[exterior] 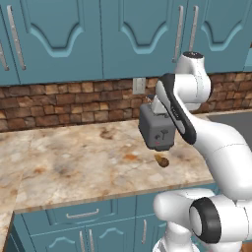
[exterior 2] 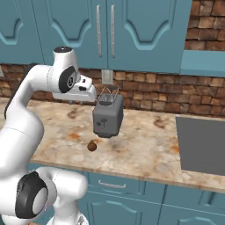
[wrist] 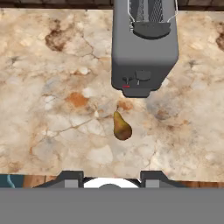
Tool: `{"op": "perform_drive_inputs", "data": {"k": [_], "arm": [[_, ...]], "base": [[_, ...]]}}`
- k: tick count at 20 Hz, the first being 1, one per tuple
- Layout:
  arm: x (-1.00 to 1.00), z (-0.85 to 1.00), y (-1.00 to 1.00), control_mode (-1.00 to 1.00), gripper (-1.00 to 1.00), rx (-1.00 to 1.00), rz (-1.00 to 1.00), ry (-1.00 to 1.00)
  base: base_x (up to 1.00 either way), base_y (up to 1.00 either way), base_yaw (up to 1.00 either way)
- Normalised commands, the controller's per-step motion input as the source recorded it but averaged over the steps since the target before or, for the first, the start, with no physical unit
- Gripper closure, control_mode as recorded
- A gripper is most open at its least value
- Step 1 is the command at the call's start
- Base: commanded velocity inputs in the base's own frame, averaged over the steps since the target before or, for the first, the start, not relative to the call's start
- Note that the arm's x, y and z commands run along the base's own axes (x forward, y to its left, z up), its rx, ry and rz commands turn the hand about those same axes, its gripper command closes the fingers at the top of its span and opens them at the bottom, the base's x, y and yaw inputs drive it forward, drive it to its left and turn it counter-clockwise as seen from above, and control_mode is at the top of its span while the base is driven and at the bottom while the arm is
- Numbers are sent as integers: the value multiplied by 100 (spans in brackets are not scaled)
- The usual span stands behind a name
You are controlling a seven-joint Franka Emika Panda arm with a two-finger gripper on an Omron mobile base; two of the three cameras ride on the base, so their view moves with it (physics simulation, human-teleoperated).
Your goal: Place the pear in the correct fridge rack based on whether it is a fruit or vegetable. Finally, close the fridge door.
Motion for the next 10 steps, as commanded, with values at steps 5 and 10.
{"op": "perform_drive_inputs", "data": {"k": [5, 10], "arm": [[-35, -56, 0, -100, -100, 0, 0, 0], [-40, -78, 0, -100, -100, -1, 0, 9]], "base": [[0, 0, 0], [0, 0, 0]]}}
